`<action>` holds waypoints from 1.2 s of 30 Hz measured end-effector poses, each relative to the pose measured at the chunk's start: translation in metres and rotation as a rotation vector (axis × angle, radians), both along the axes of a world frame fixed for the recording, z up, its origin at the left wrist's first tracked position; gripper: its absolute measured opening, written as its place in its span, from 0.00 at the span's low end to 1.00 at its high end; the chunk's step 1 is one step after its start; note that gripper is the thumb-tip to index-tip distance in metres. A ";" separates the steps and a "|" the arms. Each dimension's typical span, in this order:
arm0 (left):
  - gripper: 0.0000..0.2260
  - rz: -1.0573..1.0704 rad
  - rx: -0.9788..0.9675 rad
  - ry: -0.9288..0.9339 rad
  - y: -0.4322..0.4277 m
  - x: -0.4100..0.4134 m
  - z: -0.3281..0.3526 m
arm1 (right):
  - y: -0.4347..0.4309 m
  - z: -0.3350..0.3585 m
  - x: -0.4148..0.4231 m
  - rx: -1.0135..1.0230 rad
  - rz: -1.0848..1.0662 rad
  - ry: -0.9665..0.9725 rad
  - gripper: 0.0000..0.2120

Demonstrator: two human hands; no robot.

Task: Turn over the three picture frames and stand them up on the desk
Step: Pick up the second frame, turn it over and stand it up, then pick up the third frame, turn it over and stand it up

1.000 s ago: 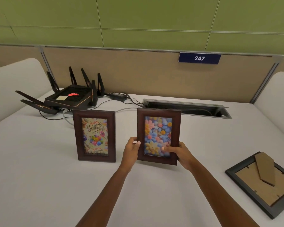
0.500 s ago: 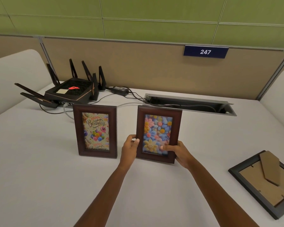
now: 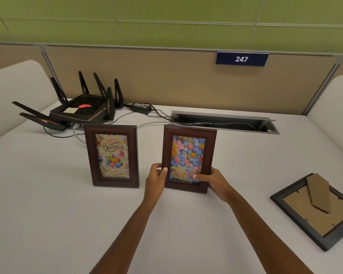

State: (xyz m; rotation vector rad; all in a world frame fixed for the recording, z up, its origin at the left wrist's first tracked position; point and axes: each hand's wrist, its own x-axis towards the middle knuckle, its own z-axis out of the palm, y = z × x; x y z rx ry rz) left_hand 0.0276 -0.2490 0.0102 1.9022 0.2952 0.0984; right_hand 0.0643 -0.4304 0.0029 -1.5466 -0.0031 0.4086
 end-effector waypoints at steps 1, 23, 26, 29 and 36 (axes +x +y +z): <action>0.16 -0.004 0.008 0.002 -0.002 -0.001 -0.001 | -0.001 0.000 -0.003 -0.024 0.009 -0.016 0.17; 0.24 -0.456 0.616 -0.349 -0.107 -0.065 -0.033 | -0.077 -0.021 -0.093 -0.636 -0.401 -0.348 0.18; 0.30 -0.682 0.640 -0.246 -0.127 -0.062 -0.035 | -0.097 -0.019 -0.105 -0.720 -0.492 -0.384 0.17; 0.27 -0.823 0.631 -0.146 -0.151 -0.056 -0.031 | -0.117 -0.015 -0.113 -0.795 -0.597 -0.404 0.17; 0.24 -0.951 0.448 -0.049 -0.210 -0.039 -0.019 | -0.166 -0.011 -0.126 -0.932 -0.870 -0.328 0.17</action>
